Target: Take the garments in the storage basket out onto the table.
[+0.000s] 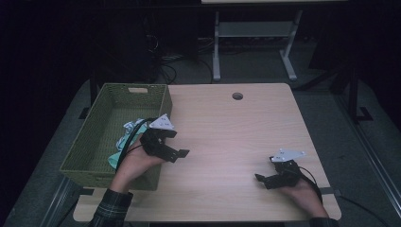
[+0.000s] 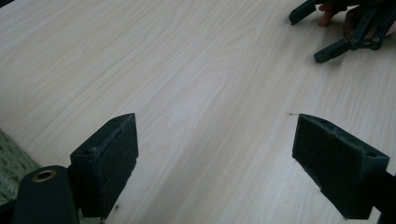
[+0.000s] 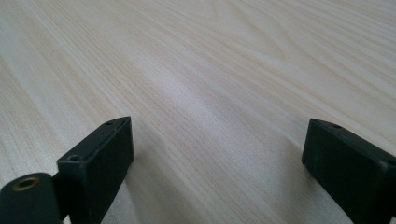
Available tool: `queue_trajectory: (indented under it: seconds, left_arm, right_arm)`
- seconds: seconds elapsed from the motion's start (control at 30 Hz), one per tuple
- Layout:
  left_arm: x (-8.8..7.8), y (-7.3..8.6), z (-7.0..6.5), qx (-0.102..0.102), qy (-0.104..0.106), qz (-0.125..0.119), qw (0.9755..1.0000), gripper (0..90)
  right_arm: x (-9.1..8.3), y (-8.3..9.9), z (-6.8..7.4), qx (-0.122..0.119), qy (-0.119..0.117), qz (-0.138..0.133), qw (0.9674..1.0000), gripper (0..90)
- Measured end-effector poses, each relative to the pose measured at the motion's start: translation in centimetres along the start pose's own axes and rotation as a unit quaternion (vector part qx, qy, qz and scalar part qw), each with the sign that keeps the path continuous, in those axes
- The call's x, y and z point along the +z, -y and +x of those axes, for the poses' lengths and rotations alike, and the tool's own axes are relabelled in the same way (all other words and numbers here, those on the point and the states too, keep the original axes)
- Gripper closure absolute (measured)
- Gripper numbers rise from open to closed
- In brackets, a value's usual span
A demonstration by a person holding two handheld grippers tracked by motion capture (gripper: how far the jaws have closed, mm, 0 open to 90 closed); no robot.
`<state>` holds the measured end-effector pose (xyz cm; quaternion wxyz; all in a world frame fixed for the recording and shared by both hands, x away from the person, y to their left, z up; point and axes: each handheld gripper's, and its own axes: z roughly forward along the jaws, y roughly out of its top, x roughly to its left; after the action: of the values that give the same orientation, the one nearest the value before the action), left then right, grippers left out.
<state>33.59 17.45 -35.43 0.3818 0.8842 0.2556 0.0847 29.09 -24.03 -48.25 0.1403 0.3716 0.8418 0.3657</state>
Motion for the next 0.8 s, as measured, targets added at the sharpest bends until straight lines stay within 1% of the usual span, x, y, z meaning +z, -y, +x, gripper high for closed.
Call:
queue_trajectory:
  seconds: [0.17,0.23,0.27,0.3,0.4,0.47,0.5,0.53,0.8]
  left_arm:
    - [-0.3,0.2,0.2,-0.009,-0.003,-0.003,0.9999,13.9]
    - [-0.5,0.3,0.4,-0.006,-0.005,0.000,1.0000,13.9]
    - [-0.5,0.3,0.4,-0.010,-0.005,-0.003,0.9999,13.9]
    - [-0.7,0.4,0.5,-0.008,-0.006,-0.001,1.0000,13.9]
    - [-1.0,0.5,0.7,-0.013,-0.009,-0.005,0.9999,13.9]
    - [-1.3,0.6,0.9,-0.014,-0.014,-0.005,0.9998,13.9]
    - [-1.4,0.7,0.9,-0.019,-0.016,-0.009,0.9996,13.9]
    - [-1.5,0.7,1.0,-0.017,-0.017,-0.007,0.9997,13.9]
    - [-2.4,1.4,1.9,-0.031,-0.033,-0.010,0.9989,13.9]
  right_arm:
    - [0.0,0.0,0.0,0.000,0.000,0.000,1.0000,8.7]
    - [0.0,0.0,0.0,0.000,0.000,0.000,1.0000,8.7]
    - [0.0,0.0,0.0,0.000,0.000,0.000,1.0000,8.7]
    - [0.0,0.0,0.0,0.000,0.000,0.000,1.0000,8.7]
    - [0.0,0.0,0.0,0.000,0.000,0.000,1.0000,8.7]
    - [0.0,0.0,0.0,0.000,0.000,0.000,1.0000,8.7]
    - [0.0,0.0,0.0,0.000,0.000,0.000,1.0000,8.7]
    - [0.0,0.0,0.0,0.000,0.000,0.000,1.0000,8.7]
    - [0.0,0.0,0.0,0.000,0.000,0.000,1.0000,8.7]
